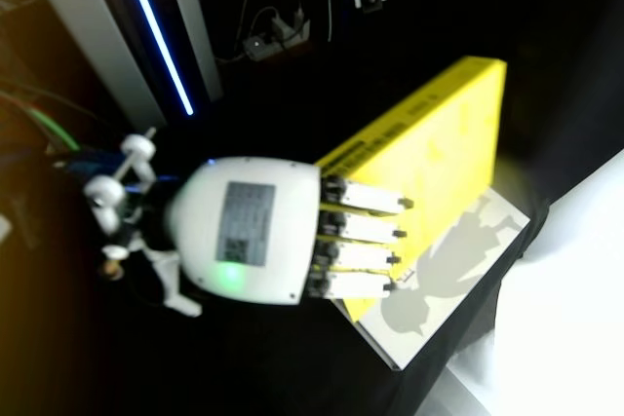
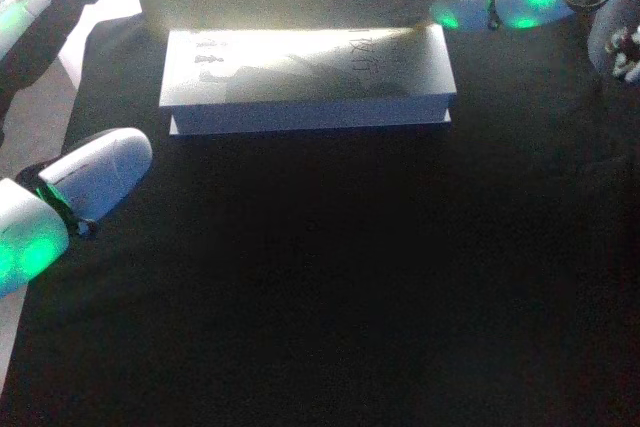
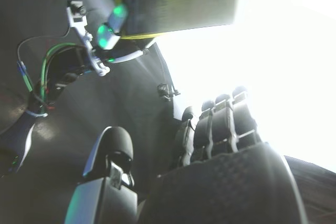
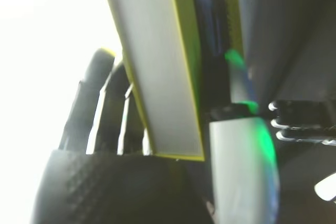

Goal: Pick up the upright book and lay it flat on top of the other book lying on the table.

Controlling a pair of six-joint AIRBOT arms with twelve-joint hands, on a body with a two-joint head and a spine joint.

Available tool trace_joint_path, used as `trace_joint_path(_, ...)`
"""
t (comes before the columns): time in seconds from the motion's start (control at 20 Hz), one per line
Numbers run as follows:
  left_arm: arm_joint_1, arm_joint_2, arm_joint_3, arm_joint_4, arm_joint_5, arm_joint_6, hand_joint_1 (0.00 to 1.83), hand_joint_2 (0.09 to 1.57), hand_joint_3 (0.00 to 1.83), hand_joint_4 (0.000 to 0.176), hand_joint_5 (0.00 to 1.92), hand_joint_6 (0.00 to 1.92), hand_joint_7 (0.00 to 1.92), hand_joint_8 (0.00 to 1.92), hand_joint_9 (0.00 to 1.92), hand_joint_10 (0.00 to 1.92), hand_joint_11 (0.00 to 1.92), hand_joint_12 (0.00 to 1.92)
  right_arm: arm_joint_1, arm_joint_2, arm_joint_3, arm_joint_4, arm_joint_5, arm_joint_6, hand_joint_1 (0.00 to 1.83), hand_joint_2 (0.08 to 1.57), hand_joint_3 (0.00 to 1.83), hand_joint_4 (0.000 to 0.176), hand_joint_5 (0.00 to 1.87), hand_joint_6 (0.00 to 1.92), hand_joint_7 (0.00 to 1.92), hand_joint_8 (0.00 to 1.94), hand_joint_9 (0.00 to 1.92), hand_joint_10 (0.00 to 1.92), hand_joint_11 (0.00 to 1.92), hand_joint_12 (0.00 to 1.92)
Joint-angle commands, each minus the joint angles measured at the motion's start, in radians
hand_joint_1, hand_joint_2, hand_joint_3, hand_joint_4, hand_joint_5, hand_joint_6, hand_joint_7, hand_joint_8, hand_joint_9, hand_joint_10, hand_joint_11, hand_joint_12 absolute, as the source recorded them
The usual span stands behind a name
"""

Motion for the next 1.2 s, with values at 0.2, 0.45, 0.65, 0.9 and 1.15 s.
trace_joint_path(0.2, 0.002, 0.008, -0.004, 0.026, -0.135, -0.003, 0.27, 1.30, 0.00, 0.126, 0.00, 0.00, 0.00, 0.00, 0.00, 0.00, 0.00, 0.00, 0.012, 0.030, -0.016, 0.022, 0.179, 0.190, 0.17, 1.06, 0.00, 0.112, 0.00, 0.00, 0.00, 0.00, 0.00, 0.00, 0.00, 0.00)
trace_joint_path(0.45, 0.007, 0.008, -0.004, 0.012, -0.134, -0.003, 0.41, 1.26, 0.00, 0.162, 0.00, 0.00, 0.00, 0.00, 0.00, 0.00, 0.00, 0.00, 0.019, 0.106, -0.100, 0.017, 0.269, 0.228, 0.35, 1.02, 0.00, 0.120, 0.00, 0.00, 0.00, 0.00, 0.00, 0.00, 0.00, 0.00)
trace_joint_path(0.65, 0.010, 0.010, -0.005, 0.007, -0.132, -0.003, 0.41, 1.28, 0.00, 0.115, 0.00, 0.00, 0.00, 0.00, 0.00, 0.00, 0.00, 0.00, 0.019, 0.138, -0.106, 0.011, 0.345, 0.342, 0.34, 1.02, 0.00, 0.119, 0.00, 0.00, 0.00, 0.00, 0.00, 0.00, 0.00, 0.00)
trace_joint_path(0.9, 0.013, 0.030, -0.006, 0.010, -0.145, -0.003, 0.49, 1.36, 0.02, 0.098, 0.00, 0.00, 0.00, 0.00, 0.00, 0.00, 0.00, 0.00, 0.013, 0.294, -0.252, 0.103, 0.592, 0.381, 0.64, 1.34, 0.00, 0.000, 0.16, 0.03, 0.15, 0.03, 0.20, 0.19, 0.00, 1.18)
trace_joint_path(1.15, 0.008, 0.061, 0.029, 0.034, -0.149, -0.003, 0.56, 1.37, 0.00, 0.124, 0.00, 0.00, 0.02, 0.00, 0.06, 0.00, 0.00, 0.40, -0.062, 0.367, -0.324, 0.225, 0.802, 0.365, 0.73, 1.46, 0.02, 0.000, 0.00, 0.68, 0.01, 0.73, 0.05, 1.35, 0.02, 1.90)
